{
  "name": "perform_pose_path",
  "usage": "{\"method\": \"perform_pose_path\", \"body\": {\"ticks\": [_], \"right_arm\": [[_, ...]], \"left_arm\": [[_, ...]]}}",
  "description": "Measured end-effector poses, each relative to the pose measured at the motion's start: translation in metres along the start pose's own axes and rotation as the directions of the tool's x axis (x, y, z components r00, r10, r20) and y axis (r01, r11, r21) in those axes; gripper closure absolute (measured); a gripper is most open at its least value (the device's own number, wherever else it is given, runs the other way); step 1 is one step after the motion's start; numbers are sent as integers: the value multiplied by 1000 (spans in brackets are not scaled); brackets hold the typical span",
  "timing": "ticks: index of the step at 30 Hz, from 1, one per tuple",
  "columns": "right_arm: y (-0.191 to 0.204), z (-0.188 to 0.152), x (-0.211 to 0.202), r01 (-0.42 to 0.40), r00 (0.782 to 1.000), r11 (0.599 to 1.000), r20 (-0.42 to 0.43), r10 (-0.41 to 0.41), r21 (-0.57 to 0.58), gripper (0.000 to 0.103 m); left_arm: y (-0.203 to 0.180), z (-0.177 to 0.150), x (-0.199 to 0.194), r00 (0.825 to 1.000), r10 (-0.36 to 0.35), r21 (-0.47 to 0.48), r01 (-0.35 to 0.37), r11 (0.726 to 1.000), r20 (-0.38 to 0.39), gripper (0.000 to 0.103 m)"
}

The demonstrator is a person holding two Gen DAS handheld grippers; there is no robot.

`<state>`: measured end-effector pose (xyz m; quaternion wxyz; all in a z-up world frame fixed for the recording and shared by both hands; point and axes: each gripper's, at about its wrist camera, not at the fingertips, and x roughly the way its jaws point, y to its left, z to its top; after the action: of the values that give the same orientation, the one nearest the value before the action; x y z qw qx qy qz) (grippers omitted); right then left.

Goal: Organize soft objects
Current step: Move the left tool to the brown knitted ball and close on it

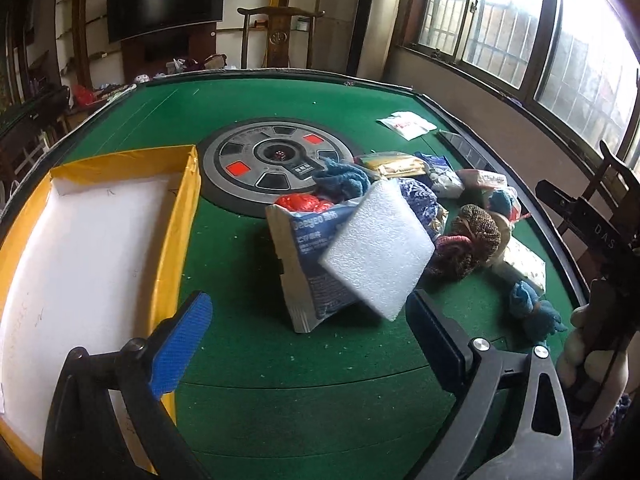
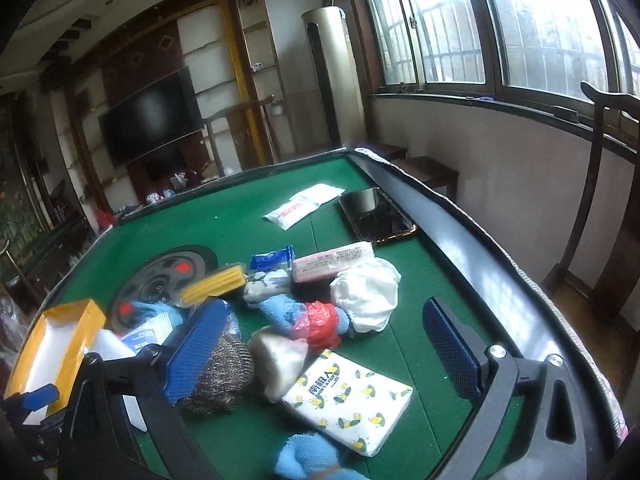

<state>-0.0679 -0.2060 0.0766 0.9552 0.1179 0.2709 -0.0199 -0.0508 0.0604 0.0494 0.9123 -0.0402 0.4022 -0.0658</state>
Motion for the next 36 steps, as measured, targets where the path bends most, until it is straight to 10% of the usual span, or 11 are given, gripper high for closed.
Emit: {"method": "perform_pose_path", "body": {"ticks": [13, 23, 30, 36], "right_arm": [[-70, 1, 4, -17, 1000, 958, -16, 22, 287, 6], [-61, 1, 7, -27, 999, 969, -15, 31, 247, 6], [-63, 0, 9, -43, 999, 963, -21, 50, 265, 6], [-63, -1, 13, -30, 999, 965, -29, 38, 259, 6]], "left_arm": [[-66, -5, -12, 992, -126, 199, 121, 972, 13, 5], [-121, 27, 36, 990, -139, 318, 135, 938, -12, 6], [-146, 33, 54, 991, -132, 440, 123, 889, -12, 41], [-146, 31, 79, 983, -163, 380, 181, 907, -80, 57]]}}
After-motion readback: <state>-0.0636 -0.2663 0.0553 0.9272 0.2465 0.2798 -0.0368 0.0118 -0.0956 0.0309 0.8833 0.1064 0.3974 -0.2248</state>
